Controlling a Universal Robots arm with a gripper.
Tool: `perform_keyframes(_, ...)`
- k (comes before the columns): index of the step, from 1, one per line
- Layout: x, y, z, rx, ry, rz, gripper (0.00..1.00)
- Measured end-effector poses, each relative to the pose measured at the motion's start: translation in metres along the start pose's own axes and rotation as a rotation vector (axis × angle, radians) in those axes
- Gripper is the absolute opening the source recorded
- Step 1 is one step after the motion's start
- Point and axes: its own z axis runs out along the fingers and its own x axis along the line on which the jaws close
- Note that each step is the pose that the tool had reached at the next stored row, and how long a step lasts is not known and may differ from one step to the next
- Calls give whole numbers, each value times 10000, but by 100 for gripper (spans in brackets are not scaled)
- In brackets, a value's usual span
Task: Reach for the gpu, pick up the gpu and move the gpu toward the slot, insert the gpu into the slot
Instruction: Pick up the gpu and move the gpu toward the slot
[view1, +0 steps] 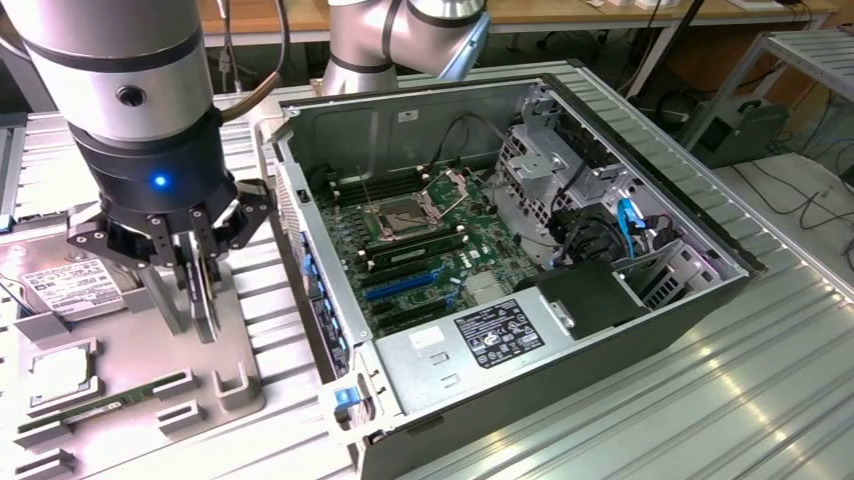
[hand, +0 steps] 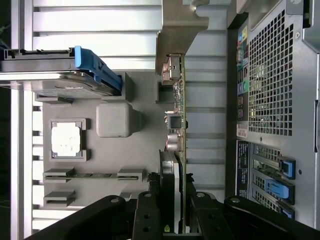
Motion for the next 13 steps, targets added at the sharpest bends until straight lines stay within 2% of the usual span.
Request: perform_keyframes(13, -2, 0, -58, -4, 13, 1, 28)
